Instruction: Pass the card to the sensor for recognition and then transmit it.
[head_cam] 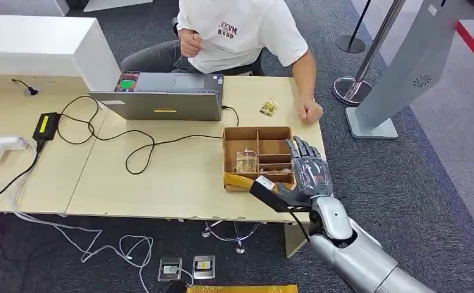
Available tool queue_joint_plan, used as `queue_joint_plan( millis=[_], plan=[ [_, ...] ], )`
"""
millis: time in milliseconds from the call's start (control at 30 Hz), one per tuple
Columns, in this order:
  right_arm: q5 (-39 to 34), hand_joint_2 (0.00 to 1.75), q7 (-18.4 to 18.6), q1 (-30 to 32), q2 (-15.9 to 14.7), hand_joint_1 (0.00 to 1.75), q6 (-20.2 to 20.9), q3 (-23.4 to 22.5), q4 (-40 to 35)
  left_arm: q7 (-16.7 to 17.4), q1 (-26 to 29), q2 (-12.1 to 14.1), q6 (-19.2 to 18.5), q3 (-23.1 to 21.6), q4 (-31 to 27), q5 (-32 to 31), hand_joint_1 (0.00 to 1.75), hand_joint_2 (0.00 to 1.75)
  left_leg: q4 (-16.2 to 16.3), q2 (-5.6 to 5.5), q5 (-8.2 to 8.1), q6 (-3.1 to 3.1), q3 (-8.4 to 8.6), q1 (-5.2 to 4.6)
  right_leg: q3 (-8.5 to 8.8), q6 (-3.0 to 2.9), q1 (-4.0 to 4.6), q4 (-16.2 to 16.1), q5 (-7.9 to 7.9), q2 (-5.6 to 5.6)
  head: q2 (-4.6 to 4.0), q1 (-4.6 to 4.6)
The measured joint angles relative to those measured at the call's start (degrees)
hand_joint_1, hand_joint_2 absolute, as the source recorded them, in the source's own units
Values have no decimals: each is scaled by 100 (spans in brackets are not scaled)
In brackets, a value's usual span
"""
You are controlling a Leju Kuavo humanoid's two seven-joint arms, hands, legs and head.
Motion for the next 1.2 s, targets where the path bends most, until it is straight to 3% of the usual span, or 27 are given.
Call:
queue_joint_plan(
  millis=[567, 600, 733, 767, 800, 1200],
  plan=[
    [-216, 175, -487, -213, 439, 2, -17, -85, 852, 9, -28, -4, 7, -2, 0, -13, 0, 0, 0, -2, 0, 0, 0, 0, 0, 0, -1, 0, 0, 0, 0, 0],
    [-221, 175, -492, -227, 463, 30, -17, -85, 896, 11, -28, -4, 7, -2, 0, -13, 0, 0, 0, -2, 0, 0, 0, 0, 0, 0, -1, 0, 0, 0, 0, 0],
    [-251, 175, -513, -259, 527, 30, -11, -85, 1036, 9, -28, -2, 4, -2, 0, 0, 0, 0, 0, -2, 0, 0, 0, 0, 0, 0, 0, 0, 0, -1, 0, 0],
    [-262, 175, -529, -266, 538, 96, -7, -85, 1062, 11, -28, -2, 4, -2, 0, 0, 0, 0, 0, -2, 0, 0, 0, 0, 0, 0, -1, 0, 0, 0, 0, 0],
    [-293, 175, -542, -279, 560, 175, 0, -85, 1106, 9, -28, -2, 4, -2, 0, 2, 0, 0, 0, -2, 0, 0, 0, 0, 0, 0, 0, 0, 0, 0, 0, 2],
    [-371, 175, -590, -293, 610, 175, 7, -85, 1265, 9, -29, -2, 2, -2, 0, 2, 0, 0, 0, -2, 0, 0, 1, 0, 0, 0, -1, 0, 0, 1, 0, 2]
  ],
)
